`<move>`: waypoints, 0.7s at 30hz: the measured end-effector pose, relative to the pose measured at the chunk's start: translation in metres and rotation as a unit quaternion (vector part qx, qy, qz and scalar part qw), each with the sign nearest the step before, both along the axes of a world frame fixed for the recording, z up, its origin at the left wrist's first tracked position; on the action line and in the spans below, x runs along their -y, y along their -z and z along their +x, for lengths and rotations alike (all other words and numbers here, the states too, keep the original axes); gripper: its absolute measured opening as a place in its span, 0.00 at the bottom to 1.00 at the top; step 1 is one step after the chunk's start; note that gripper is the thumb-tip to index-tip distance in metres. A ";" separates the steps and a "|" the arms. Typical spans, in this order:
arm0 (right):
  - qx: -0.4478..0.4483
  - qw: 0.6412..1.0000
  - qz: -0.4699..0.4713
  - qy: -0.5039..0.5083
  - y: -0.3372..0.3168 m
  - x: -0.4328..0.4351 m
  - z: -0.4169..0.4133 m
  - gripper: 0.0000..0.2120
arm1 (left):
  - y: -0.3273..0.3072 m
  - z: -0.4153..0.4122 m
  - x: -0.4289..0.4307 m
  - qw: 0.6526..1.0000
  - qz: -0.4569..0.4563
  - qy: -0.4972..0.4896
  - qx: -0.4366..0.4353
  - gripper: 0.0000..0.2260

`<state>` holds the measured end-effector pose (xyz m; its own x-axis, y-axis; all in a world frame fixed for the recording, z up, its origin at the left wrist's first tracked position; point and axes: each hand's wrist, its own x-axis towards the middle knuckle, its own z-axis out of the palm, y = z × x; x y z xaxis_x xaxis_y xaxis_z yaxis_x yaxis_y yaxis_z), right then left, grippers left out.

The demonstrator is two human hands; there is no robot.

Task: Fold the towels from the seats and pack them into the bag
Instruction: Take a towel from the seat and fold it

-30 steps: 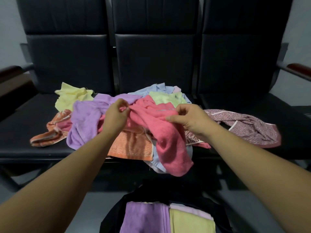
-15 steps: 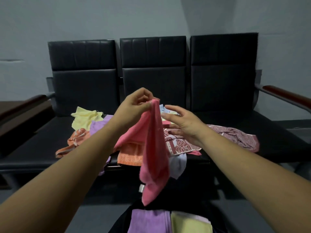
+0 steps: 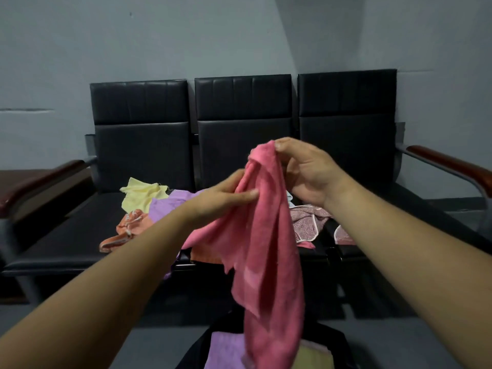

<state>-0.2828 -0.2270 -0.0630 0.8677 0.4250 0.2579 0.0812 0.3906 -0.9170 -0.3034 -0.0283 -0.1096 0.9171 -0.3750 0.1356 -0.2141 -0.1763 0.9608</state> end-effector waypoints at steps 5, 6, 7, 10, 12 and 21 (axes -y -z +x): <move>-0.089 0.994 0.051 0.048 -0.008 0.028 0.005 0.09 | 0.029 0.006 -0.016 0.974 0.216 -0.069 -0.026 0.07; -0.097 0.991 0.017 0.093 -0.004 0.034 0.007 0.11 | 0.033 0.005 -0.019 0.957 0.281 -0.071 -0.025 0.02; -0.098 0.984 -0.034 0.142 0.003 0.038 0.010 0.13 | 0.036 0.002 -0.021 0.941 0.331 -0.073 -0.022 0.06; -0.101 0.959 -0.167 0.205 0.030 0.047 0.014 0.13 | 0.046 0.003 -0.027 0.961 0.269 -0.048 -0.049 0.08; -0.124 0.950 -0.210 0.196 0.044 0.049 0.014 0.13 | 0.043 -0.002 -0.020 0.982 0.178 -0.036 -0.053 0.07; 0.057 0.918 -0.391 -0.027 0.059 0.025 -0.017 0.12 | 0.006 -0.001 0.025 0.995 0.059 -0.078 0.016 0.08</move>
<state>-0.2995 -0.2521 -0.1223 0.8262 0.5606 -0.0559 0.1942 -0.3765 -0.9059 -0.3042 -0.0530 -0.1153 0.9616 -0.2426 0.1286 -0.2045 -0.3204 0.9249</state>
